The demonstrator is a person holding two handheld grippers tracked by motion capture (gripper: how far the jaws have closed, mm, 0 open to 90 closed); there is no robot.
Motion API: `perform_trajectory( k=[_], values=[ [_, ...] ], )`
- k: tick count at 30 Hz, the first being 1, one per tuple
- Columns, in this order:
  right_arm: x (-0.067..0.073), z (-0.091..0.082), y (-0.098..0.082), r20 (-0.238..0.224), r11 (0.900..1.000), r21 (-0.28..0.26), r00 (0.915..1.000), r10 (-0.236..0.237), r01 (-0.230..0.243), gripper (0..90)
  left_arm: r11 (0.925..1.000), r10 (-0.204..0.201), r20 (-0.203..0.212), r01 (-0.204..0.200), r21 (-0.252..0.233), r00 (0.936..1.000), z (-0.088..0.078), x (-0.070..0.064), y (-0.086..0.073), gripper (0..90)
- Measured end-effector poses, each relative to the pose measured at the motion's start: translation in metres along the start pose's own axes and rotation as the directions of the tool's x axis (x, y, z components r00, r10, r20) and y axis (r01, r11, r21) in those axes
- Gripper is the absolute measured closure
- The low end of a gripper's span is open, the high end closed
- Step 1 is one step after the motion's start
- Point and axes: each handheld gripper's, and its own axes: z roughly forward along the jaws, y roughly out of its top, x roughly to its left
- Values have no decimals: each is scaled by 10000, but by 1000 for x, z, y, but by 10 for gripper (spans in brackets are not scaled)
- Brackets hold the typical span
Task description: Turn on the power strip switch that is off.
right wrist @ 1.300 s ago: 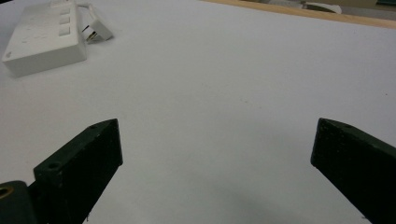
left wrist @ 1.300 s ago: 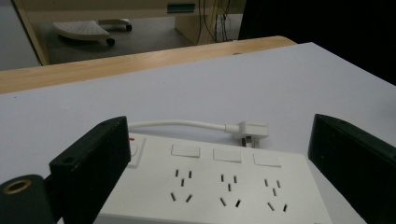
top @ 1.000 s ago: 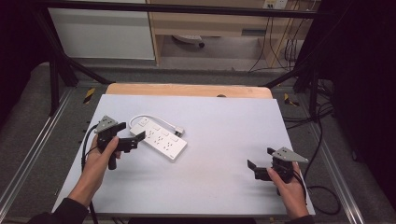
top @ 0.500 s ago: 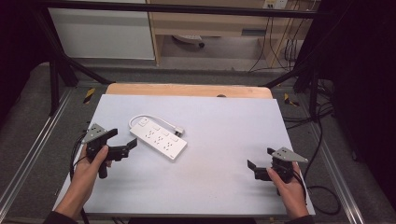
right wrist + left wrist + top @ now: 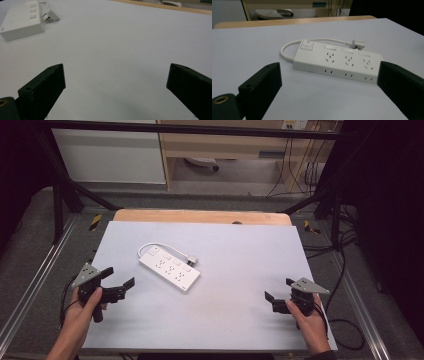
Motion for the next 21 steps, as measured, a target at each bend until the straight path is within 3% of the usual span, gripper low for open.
perform_trajectory(
  k=[9,17,21],
  values=[
    [-1,0,-1,35,10000,27,10000,5,-5,24,10000,-5,166,6,-87,9999,-14,-10,-14,55],
    [-1,0,-1,79,10000,47,10000,-10,10,23,9984,356,268,-367,419,9990,-15,-19,-32,56],
    [-1,1,-1,108,10000,66,9999,17,-18,24,9961,287,339,-314,824,9990,-16,-20,-46,65]
  ],
)
